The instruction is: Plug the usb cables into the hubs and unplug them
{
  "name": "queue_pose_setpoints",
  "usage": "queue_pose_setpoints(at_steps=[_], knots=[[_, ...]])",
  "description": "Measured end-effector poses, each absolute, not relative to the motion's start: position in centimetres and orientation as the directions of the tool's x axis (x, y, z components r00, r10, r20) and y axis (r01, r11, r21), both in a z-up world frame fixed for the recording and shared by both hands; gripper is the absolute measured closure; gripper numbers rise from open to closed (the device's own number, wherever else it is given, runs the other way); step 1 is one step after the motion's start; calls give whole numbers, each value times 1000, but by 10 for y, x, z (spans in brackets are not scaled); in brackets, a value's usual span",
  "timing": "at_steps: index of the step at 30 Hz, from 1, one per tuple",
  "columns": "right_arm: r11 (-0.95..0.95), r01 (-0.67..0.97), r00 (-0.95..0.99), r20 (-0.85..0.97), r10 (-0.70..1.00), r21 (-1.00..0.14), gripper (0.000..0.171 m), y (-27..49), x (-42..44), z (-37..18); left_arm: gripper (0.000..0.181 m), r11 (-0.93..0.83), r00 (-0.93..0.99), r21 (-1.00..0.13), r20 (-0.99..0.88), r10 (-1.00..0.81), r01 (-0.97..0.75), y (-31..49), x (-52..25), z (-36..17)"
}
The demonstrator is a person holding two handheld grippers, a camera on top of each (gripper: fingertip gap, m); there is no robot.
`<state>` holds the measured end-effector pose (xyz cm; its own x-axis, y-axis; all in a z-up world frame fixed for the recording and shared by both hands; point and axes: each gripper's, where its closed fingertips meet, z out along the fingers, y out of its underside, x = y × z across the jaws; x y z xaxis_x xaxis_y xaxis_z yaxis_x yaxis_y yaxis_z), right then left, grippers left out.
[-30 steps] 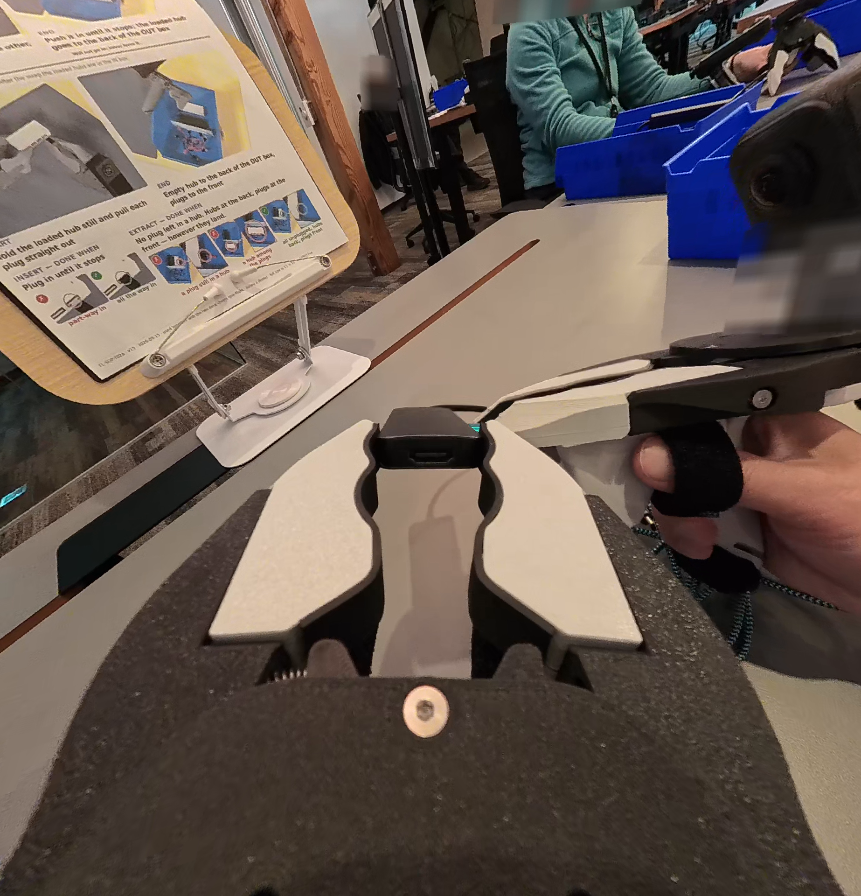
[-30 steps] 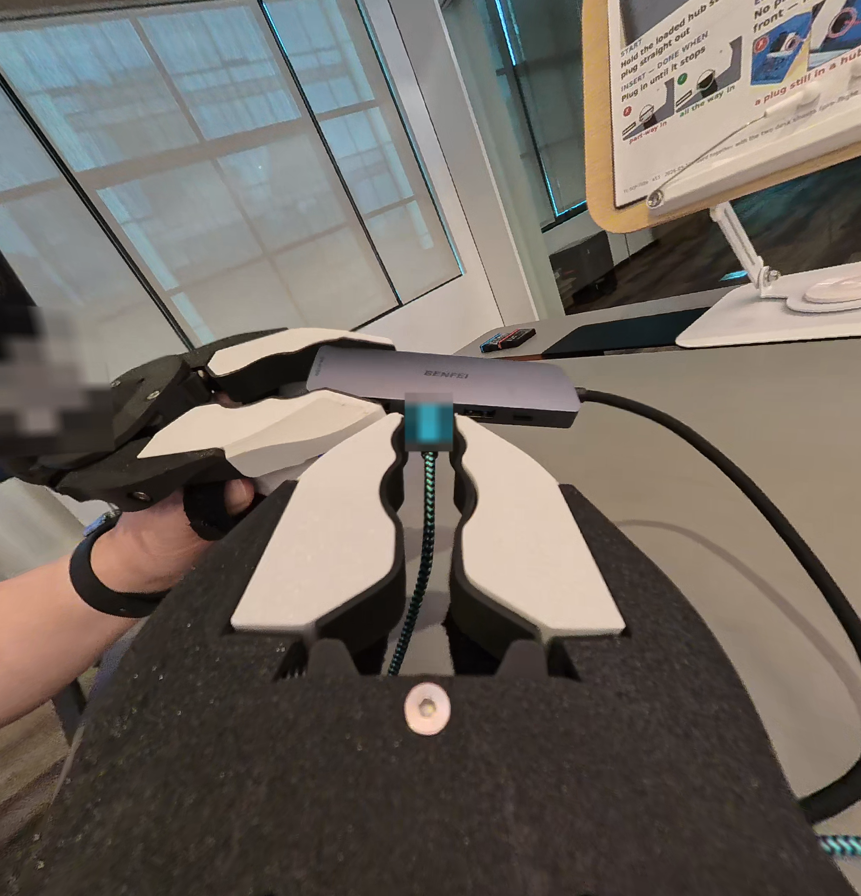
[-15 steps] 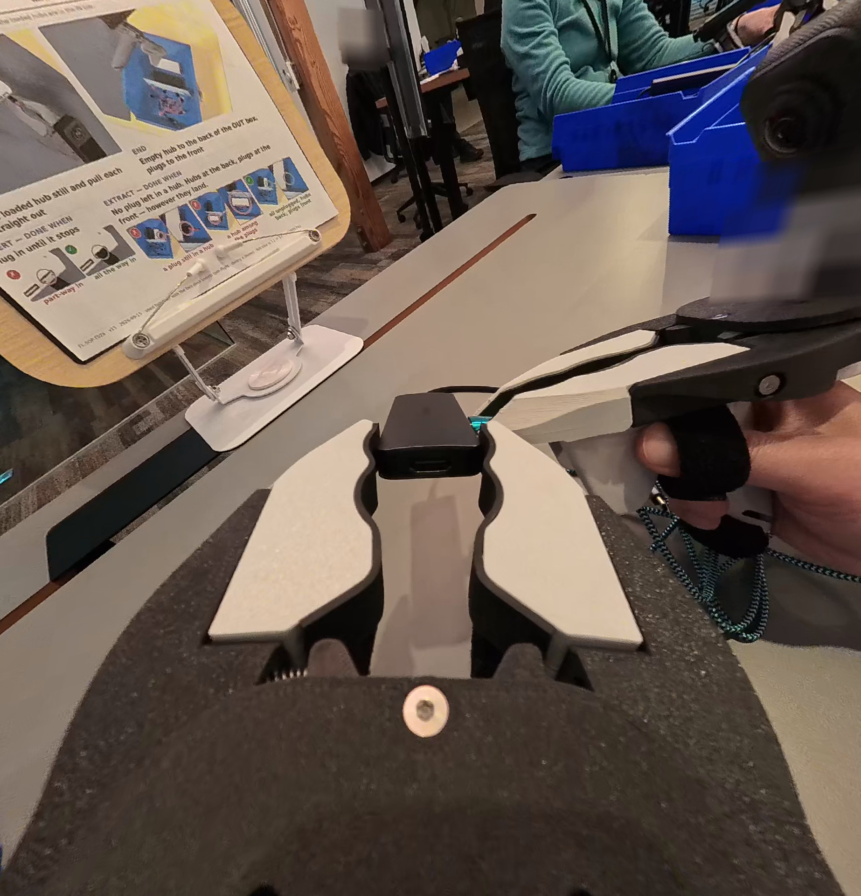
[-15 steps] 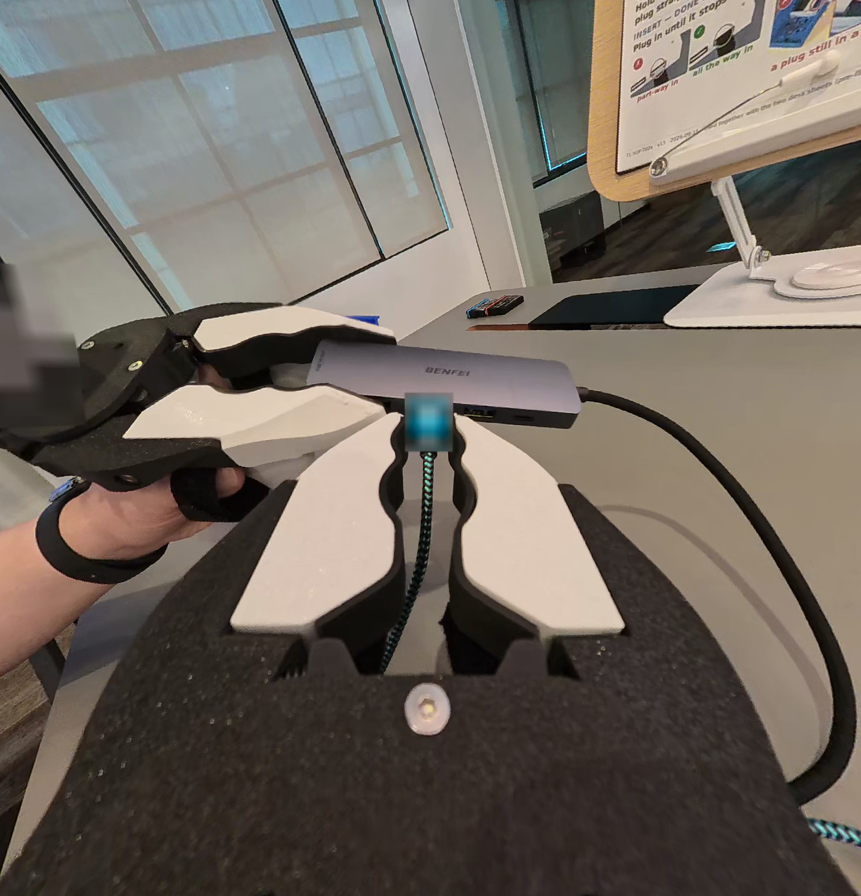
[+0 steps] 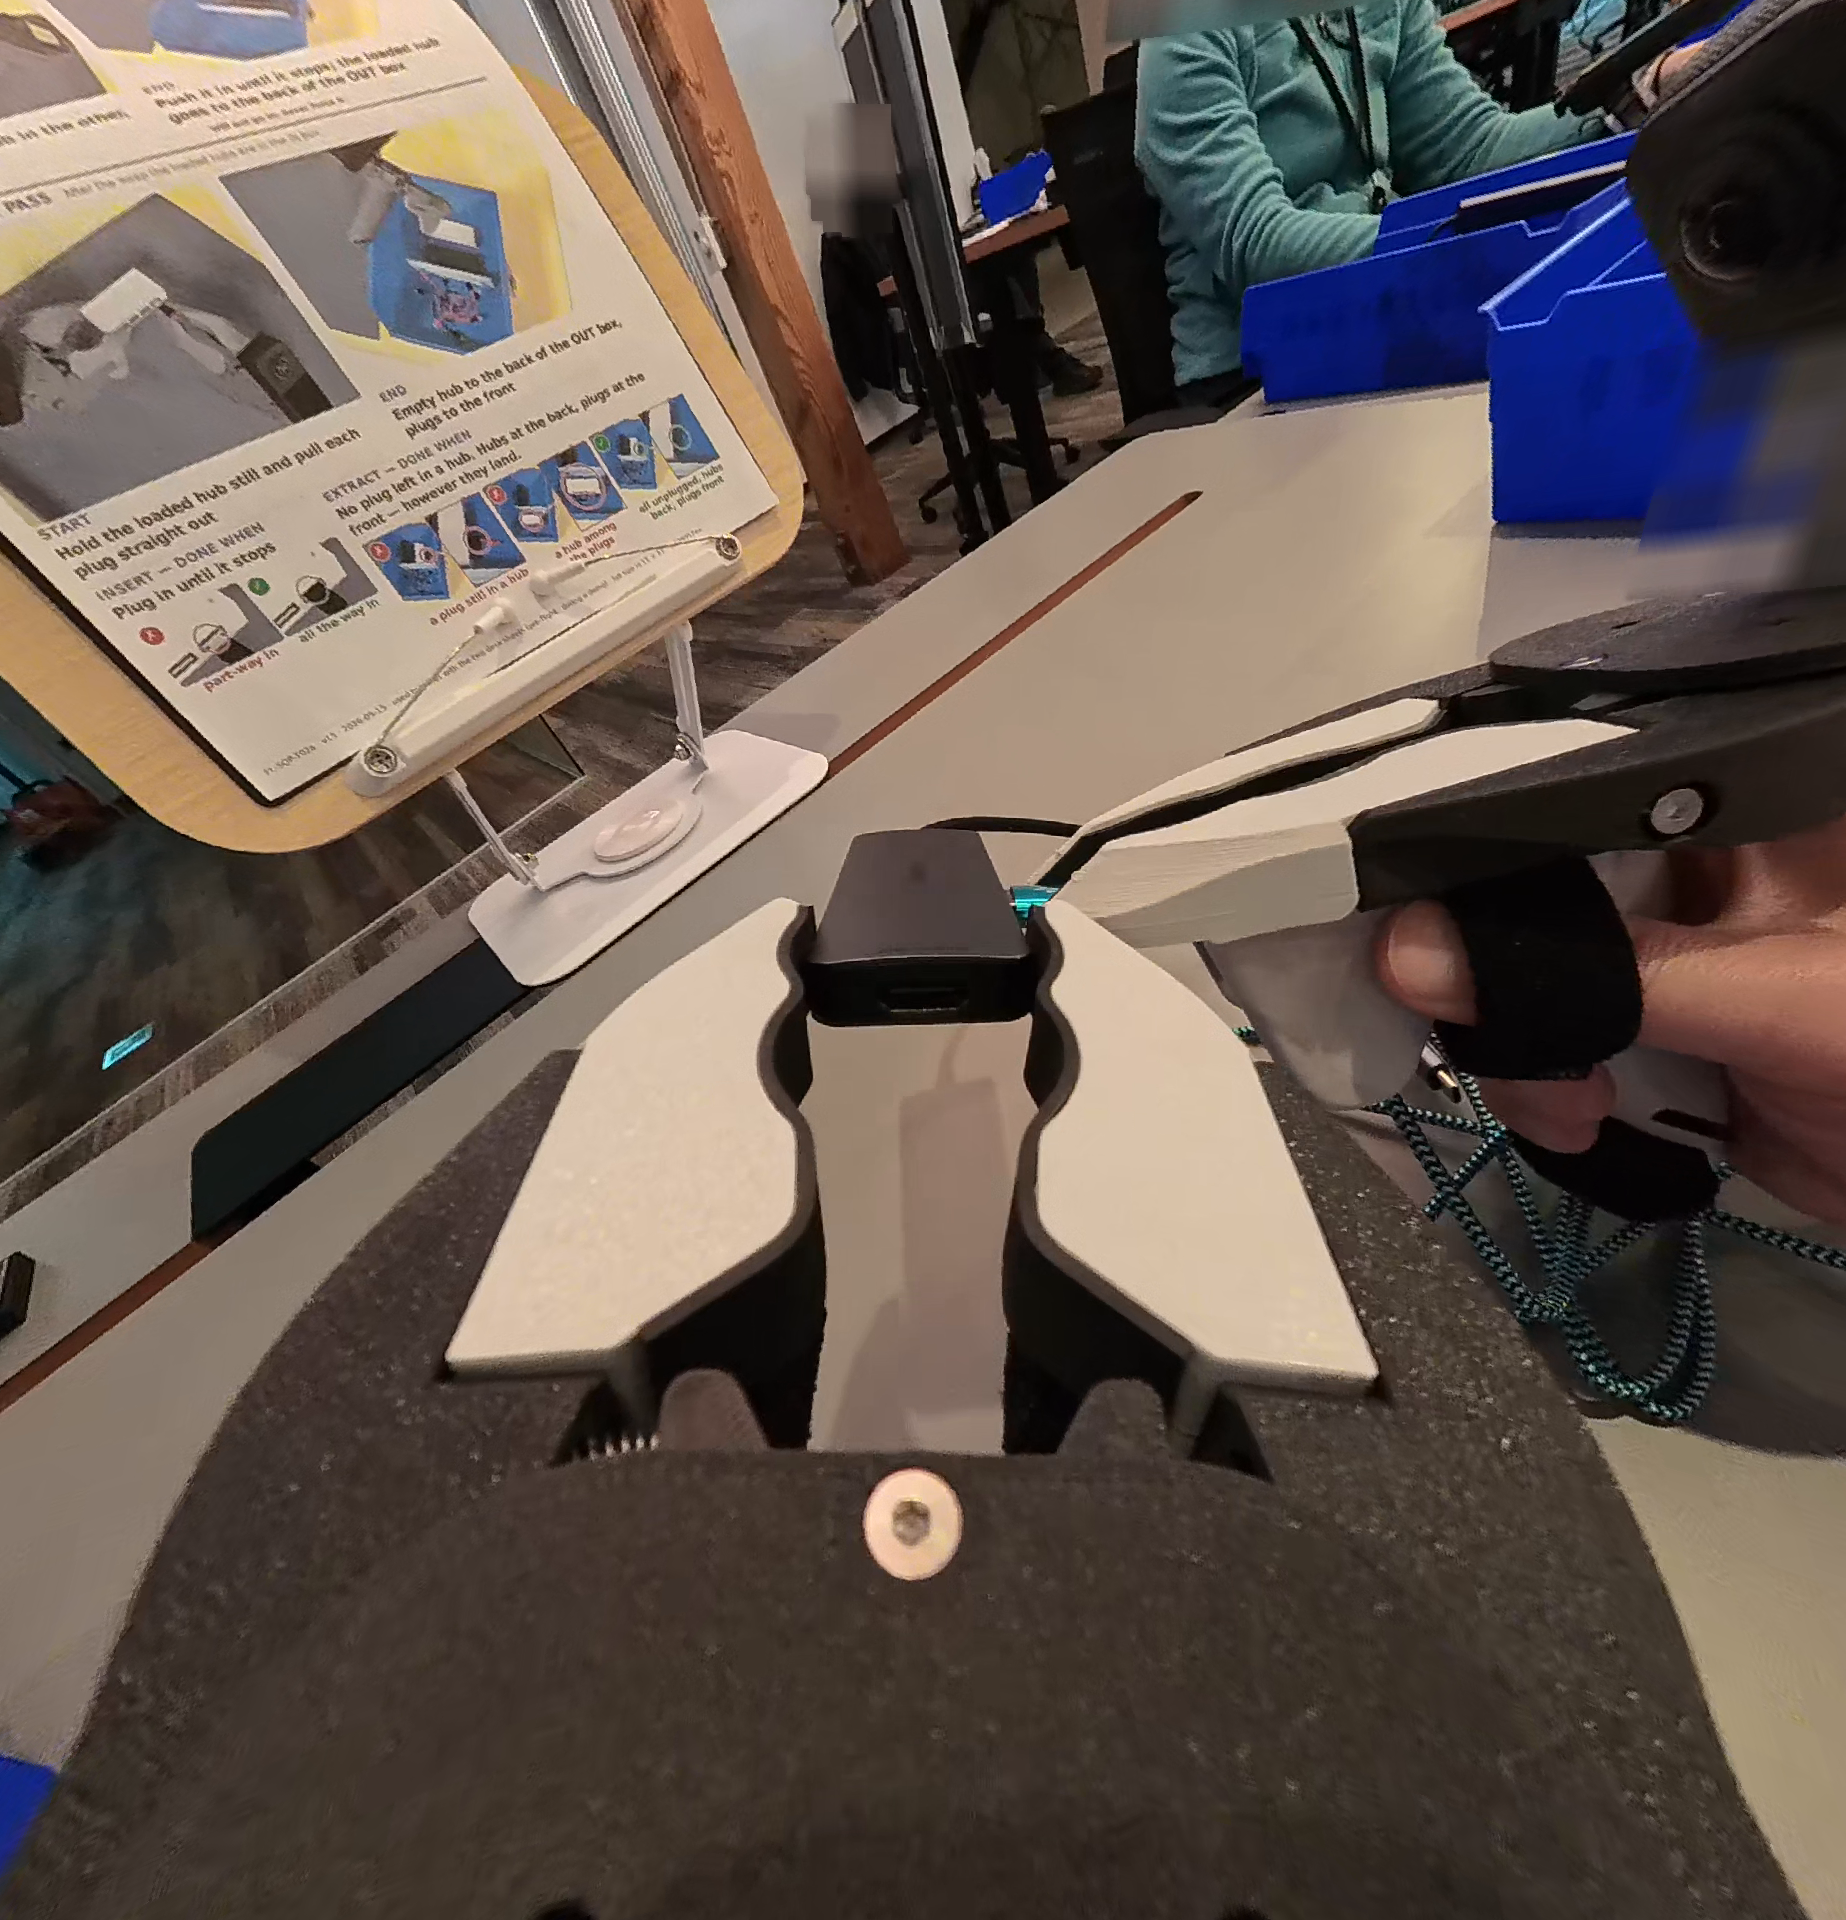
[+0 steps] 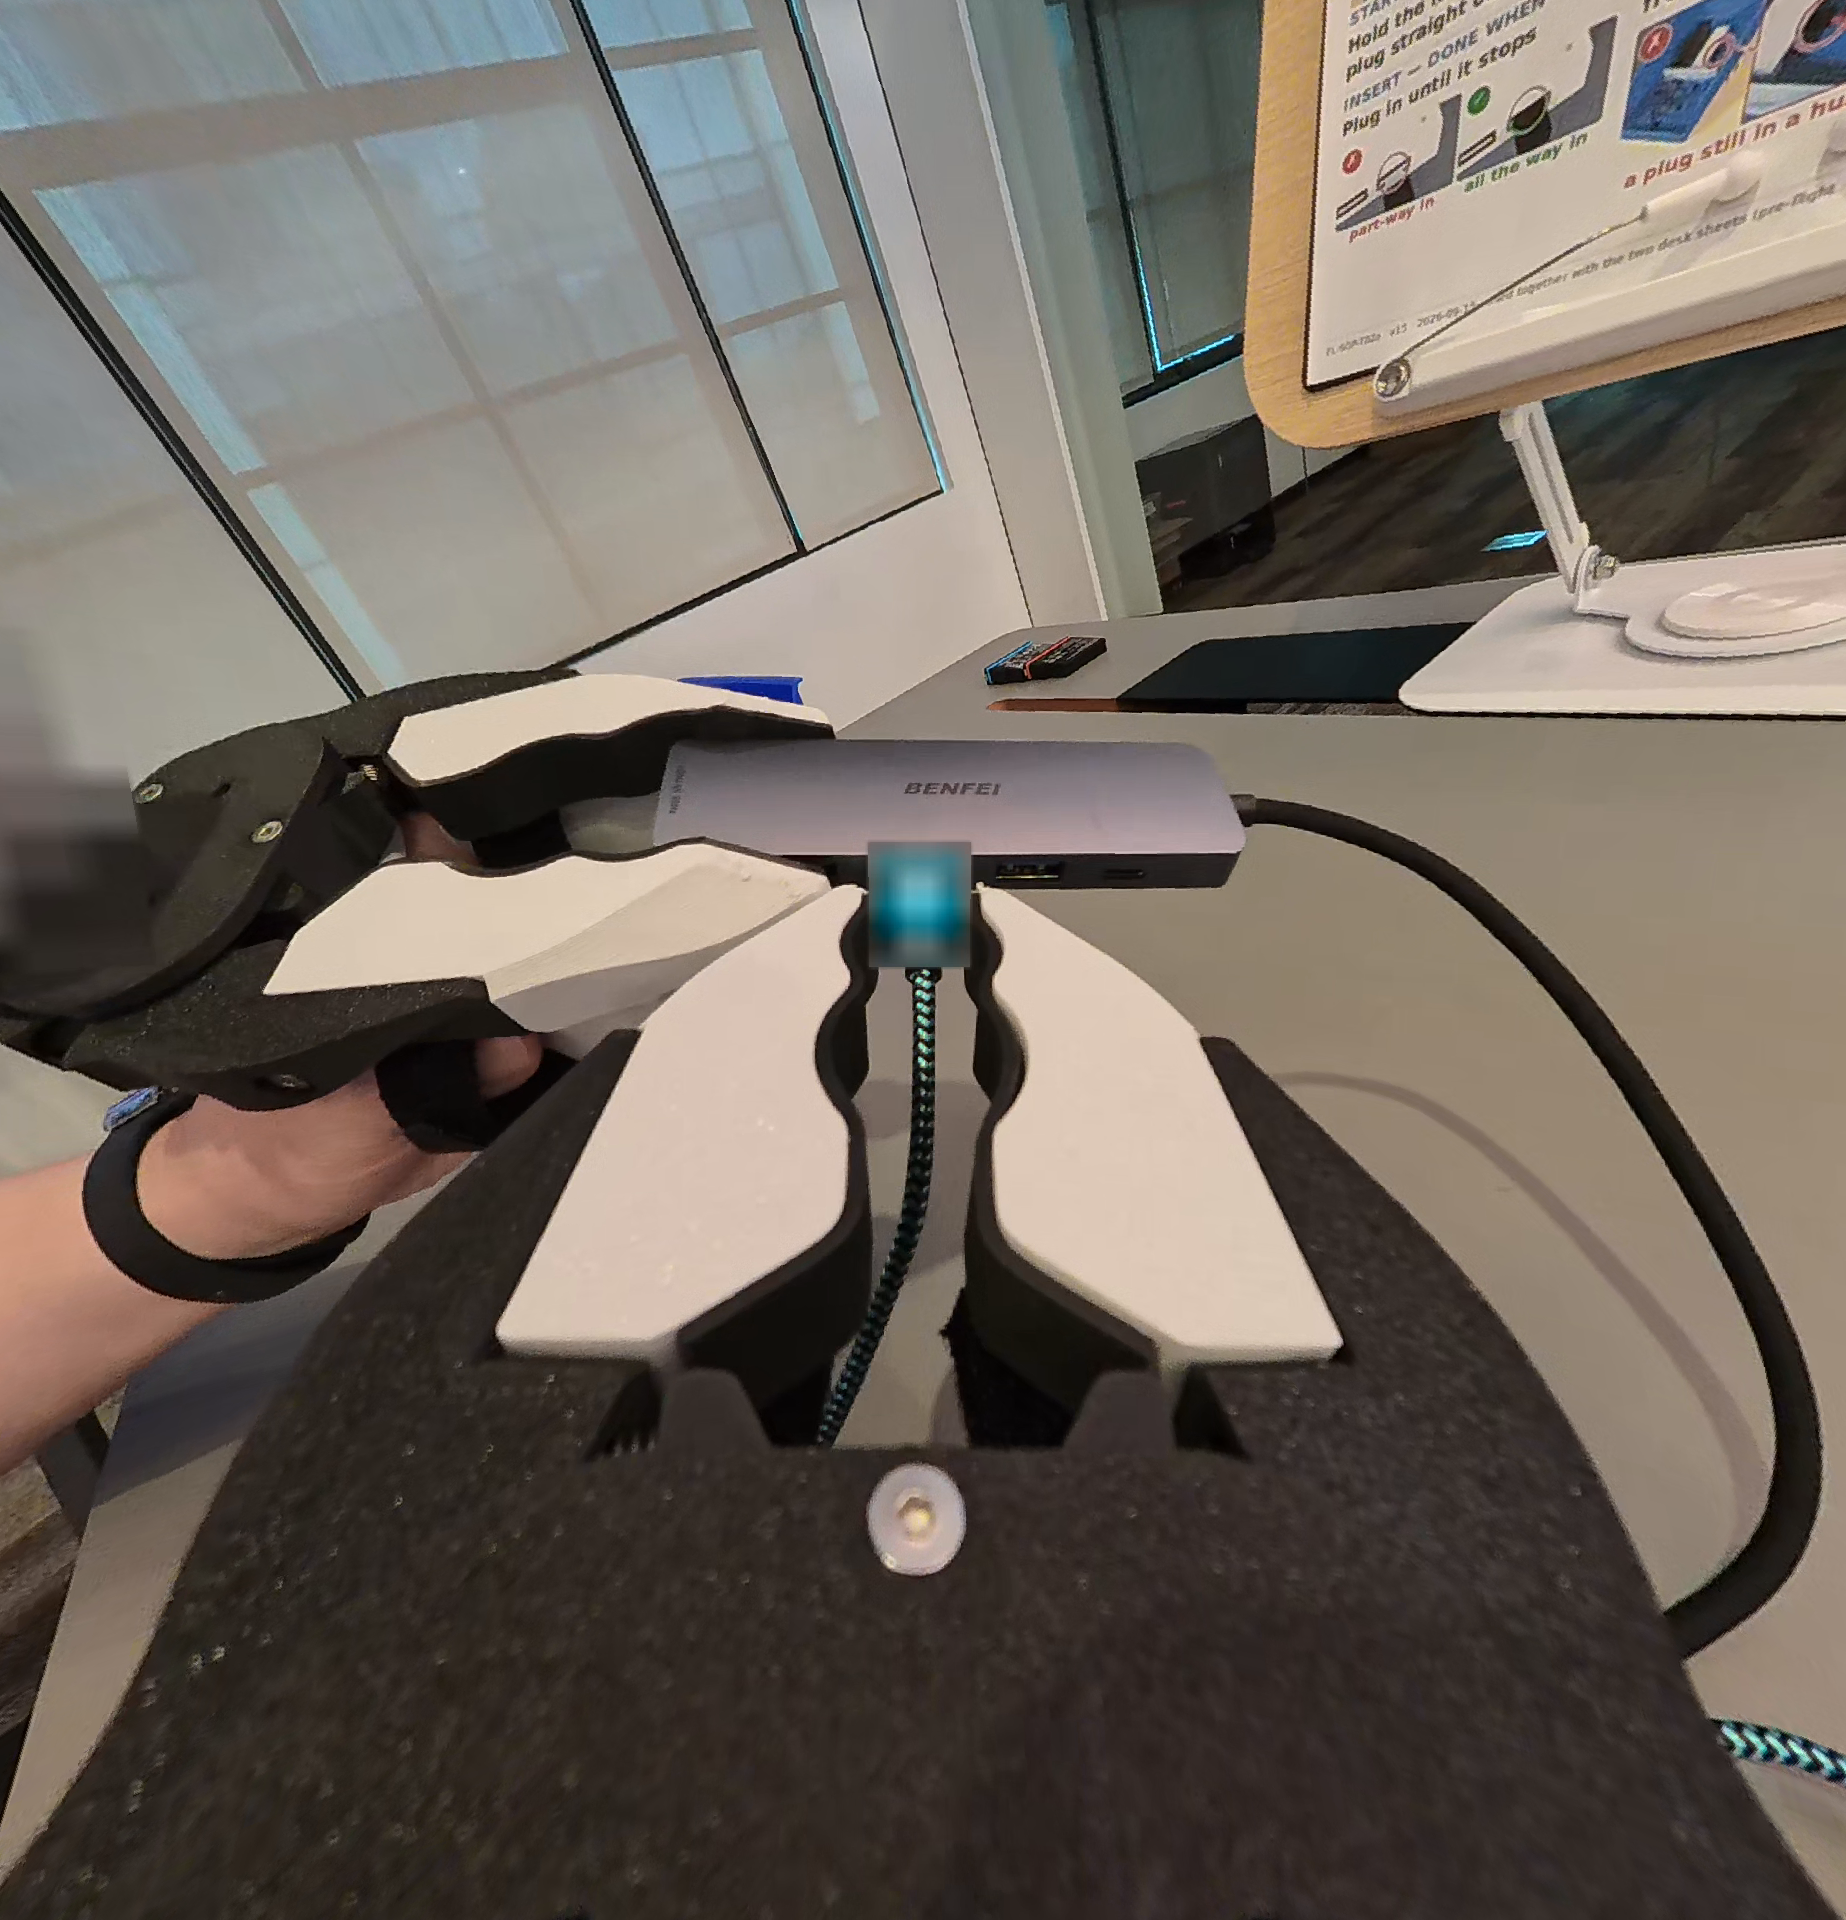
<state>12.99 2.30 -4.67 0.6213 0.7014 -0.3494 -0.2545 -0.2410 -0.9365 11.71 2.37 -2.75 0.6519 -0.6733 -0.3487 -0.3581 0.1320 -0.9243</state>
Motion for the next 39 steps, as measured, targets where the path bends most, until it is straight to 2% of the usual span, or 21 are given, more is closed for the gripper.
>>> queue_pose_setpoints(at_steps=[31,33,36,39], knots=[[-243,-205,663,-317,679,-948,156,20,137,-50,143,117,655,-936,-319,-685,-333,23,122,-31],[-236,-195,673,-305,674,-952,156,18,140,-52,143,116,703,-932,-338,-626,-344,34,110,-27],[-232,-220,663,-320,676,-947,156,14,148,-51,143,38,730,-981,-168,-662,-191,44,90,-12],[-233,-220,667,-320,673,-947,156,14,154,-51,143,67,740,-964,-242,-628,-258,48,77,-11]])
